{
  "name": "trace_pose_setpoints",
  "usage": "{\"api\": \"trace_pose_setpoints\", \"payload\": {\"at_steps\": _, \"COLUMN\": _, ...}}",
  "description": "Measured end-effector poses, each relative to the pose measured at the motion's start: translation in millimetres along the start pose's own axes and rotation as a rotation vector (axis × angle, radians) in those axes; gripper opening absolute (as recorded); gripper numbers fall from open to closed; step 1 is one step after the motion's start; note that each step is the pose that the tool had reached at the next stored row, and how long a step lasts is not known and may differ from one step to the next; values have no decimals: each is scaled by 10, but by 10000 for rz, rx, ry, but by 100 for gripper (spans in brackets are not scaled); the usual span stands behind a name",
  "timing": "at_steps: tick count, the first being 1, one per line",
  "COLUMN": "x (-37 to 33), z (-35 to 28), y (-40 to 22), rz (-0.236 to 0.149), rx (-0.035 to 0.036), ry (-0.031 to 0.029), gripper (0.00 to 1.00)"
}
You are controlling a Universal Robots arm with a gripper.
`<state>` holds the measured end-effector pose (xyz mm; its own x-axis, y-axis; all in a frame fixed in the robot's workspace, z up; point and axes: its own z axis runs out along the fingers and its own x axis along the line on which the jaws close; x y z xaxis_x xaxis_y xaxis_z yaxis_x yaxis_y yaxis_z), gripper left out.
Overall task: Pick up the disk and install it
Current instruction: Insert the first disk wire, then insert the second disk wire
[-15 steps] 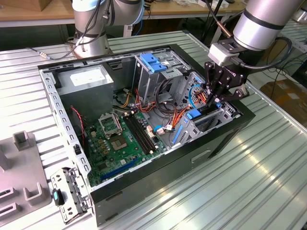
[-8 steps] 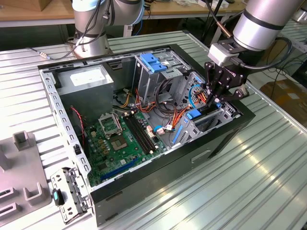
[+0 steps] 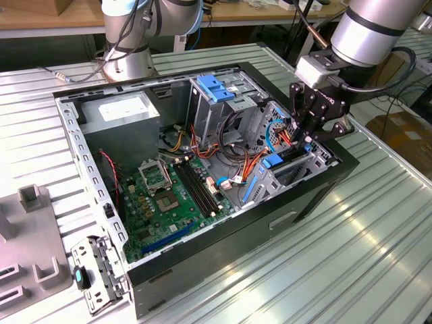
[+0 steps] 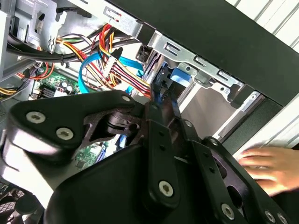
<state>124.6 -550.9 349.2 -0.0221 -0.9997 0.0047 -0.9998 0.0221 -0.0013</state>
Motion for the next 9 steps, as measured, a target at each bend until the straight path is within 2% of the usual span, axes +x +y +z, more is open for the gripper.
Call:
{"api": "trace_pose_setpoints", "payload": {"at_steps": 2, "x": 0, "z": -1, "y": 0, "rz": 0, "rx": 0, "ry": -1, "gripper": 11}}
{"api": "trace_pose_setpoints", "payload": {"at_steps": 9, "x": 0, "z": -11, "y": 0, "rz": 0, "rx": 0, "ry": 0, "gripper": 11}}
